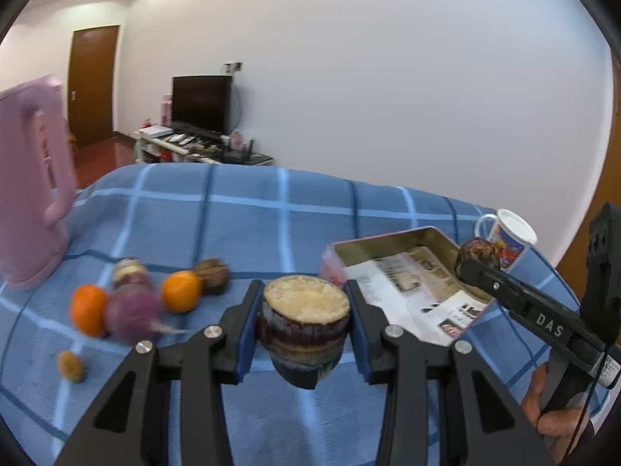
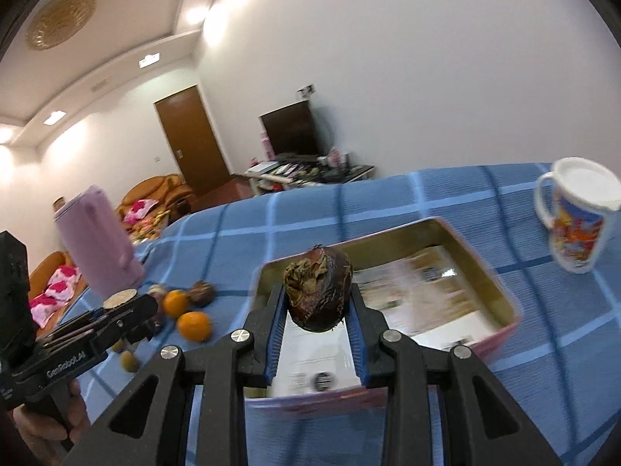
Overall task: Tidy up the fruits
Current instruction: 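Carry both fruits over the pink tin and open both tools to drop them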
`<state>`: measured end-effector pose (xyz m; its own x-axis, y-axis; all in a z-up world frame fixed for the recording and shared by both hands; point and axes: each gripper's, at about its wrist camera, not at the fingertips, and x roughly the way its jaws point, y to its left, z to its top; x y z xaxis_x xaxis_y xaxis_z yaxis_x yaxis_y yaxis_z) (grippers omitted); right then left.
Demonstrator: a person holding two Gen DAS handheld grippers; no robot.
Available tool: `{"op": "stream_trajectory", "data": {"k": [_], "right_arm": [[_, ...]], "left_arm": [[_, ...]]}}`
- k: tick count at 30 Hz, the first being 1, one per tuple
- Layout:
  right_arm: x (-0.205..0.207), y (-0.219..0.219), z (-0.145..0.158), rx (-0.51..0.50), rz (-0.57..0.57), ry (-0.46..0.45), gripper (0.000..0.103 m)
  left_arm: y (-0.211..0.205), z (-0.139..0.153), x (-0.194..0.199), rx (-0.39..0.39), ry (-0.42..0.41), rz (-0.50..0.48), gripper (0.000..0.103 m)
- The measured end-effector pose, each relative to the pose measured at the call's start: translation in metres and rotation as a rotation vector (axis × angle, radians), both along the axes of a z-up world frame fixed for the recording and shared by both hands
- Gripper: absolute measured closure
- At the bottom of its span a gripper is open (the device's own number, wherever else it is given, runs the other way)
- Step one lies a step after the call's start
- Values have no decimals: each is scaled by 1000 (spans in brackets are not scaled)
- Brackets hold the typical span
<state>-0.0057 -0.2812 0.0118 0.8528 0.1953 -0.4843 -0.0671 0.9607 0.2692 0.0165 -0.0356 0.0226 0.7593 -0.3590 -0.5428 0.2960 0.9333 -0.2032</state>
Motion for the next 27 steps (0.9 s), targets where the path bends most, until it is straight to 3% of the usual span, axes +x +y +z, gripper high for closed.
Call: {"op": "stream_trajectory", "data": {"k": [11,16,27], "right_arm": [[7,-59,-8,-30,-79,51,71],[15,-55,-17,-74,-59,95,71],[26,-46,-29,-138,-50,160,71]], "left_arm": [[-90,-7,17,44,19,-111,60],[-119,-18,24,65,47,-133,60],[-140,-40,32,140,96,-139,61]]}}
